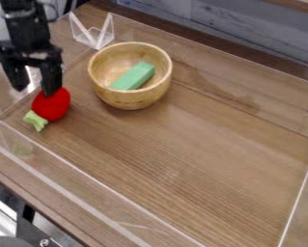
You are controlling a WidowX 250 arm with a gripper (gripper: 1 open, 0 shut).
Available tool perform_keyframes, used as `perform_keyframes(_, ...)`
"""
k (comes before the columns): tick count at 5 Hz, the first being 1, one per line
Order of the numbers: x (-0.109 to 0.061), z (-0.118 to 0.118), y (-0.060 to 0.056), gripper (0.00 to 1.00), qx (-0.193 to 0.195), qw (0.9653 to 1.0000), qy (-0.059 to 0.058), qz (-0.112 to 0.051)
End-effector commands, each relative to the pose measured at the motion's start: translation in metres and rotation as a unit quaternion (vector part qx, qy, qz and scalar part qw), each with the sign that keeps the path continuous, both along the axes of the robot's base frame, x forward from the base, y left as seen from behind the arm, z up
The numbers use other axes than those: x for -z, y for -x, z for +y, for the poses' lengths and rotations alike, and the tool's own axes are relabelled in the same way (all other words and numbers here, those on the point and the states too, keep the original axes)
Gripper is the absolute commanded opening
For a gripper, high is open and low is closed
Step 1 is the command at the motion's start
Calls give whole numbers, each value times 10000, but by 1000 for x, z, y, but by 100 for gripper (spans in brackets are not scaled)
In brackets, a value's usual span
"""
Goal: Move the red object to the right side of the table
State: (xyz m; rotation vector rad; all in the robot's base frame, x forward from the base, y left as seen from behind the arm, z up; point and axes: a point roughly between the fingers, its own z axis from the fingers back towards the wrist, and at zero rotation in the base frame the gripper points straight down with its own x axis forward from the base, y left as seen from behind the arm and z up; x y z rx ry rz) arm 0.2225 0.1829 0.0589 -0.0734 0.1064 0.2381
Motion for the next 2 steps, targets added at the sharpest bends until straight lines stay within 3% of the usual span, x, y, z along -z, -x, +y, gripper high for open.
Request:
perform_keyframes(1,1,4,5,100,209,9995,-60,-215)
perform_keyframes(2,-11,2,-4,100,-368,9988,8,-322)
